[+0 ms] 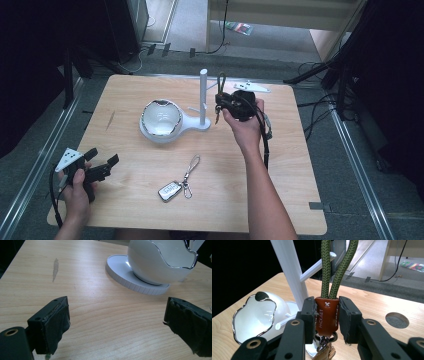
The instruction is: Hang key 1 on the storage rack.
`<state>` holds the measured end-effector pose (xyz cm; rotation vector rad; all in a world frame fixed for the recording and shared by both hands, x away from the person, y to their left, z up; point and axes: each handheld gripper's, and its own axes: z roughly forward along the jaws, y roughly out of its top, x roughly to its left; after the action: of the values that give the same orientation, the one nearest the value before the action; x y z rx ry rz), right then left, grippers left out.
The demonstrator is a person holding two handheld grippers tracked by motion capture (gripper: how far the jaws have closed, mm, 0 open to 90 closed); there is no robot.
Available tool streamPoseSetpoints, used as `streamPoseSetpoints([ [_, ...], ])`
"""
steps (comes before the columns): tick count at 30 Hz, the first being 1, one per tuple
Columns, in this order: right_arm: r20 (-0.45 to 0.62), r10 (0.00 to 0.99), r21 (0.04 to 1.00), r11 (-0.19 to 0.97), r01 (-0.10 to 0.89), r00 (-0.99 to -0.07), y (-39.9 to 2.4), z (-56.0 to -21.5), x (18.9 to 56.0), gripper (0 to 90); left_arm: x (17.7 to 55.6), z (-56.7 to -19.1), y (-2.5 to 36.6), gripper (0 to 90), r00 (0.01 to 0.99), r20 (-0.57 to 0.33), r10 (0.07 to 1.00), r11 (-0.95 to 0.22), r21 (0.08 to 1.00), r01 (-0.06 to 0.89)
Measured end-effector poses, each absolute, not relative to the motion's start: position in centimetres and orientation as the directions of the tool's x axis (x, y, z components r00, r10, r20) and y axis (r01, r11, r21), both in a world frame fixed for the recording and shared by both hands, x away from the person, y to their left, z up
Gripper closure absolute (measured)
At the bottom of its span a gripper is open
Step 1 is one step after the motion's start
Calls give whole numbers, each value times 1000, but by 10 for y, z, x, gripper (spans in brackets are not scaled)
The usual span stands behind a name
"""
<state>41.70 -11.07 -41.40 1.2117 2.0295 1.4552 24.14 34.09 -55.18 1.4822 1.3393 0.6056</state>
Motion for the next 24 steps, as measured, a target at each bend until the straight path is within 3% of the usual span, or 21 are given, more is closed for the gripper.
streamPoseSetpoints([
  [24,214,757,869,142,474,-618,-101,-426,421,687,241,-552,341,69,260,-250,933,120,895,429],
])
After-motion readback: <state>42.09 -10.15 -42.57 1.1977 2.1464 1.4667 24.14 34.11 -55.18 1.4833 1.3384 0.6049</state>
